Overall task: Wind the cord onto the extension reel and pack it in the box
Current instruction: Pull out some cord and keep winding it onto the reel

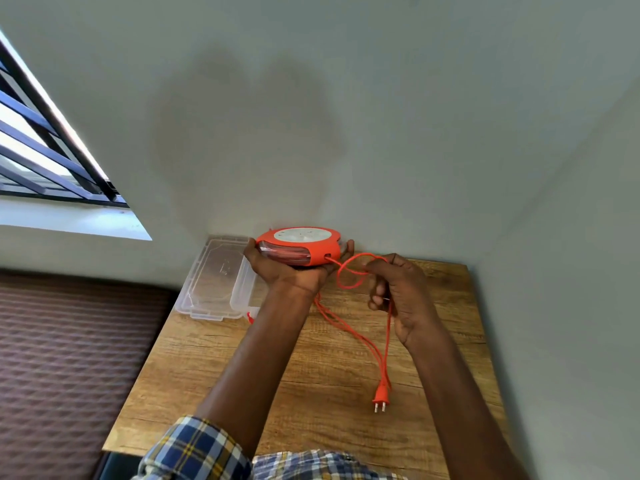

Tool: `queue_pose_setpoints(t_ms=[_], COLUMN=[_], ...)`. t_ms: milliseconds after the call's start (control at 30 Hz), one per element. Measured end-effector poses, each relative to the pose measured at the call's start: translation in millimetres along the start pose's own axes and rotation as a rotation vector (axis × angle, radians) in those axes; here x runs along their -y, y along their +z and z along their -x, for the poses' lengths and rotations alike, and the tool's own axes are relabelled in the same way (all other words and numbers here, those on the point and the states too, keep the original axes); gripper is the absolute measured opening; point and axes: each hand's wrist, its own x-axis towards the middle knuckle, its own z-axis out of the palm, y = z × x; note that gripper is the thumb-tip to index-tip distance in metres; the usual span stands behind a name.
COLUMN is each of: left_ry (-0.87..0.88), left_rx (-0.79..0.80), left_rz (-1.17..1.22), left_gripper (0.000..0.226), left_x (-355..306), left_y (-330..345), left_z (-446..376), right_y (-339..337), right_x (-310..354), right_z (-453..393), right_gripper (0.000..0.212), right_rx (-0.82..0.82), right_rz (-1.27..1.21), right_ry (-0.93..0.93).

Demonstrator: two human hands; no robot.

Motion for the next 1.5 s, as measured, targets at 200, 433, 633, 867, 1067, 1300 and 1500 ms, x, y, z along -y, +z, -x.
queue_pose_setpoints(t_ms=[200,433,633,867,1067,1300,1500], left_ry=[0.035,0.058,0.108,0.300,0.284,0.231,0.280], left_rx=[0.028,0.032,0.038,0.035,0.166,0.164,0.241], left_rz=[0.023,0.128,0.138,-0.120,-0.180,0.057,0.006], left_gripper=[0.074,0.088,0.095,0.092,0.095,0.097,0.099], left_x=[1,-27,-30,-19,-27,-55,-73], left_y=[-3,-13,-11,-10,-3,4,-17], left_z=[2,1,12,16,22,27,28], right_y=[-16,-57,-43,38,20,-53,-83], right_x=[3,-12,-35,7,9,2,-4], right_z=[-2,-20,-12,28,18,-28,-35], right_gripper=[0.026,0.013,0.027,0.048,0.021,0.012,0.038], right_rx=[0.118,-0.065,-0.294,0.246,0.263,0.174,0.144], right_rz=[0.166,-0.383,0.964,0.100,0.117,0.964,1.044], right_ry=[-0.048,0.186,-0.262,-0.091,0.008,-0.196,-0.007])
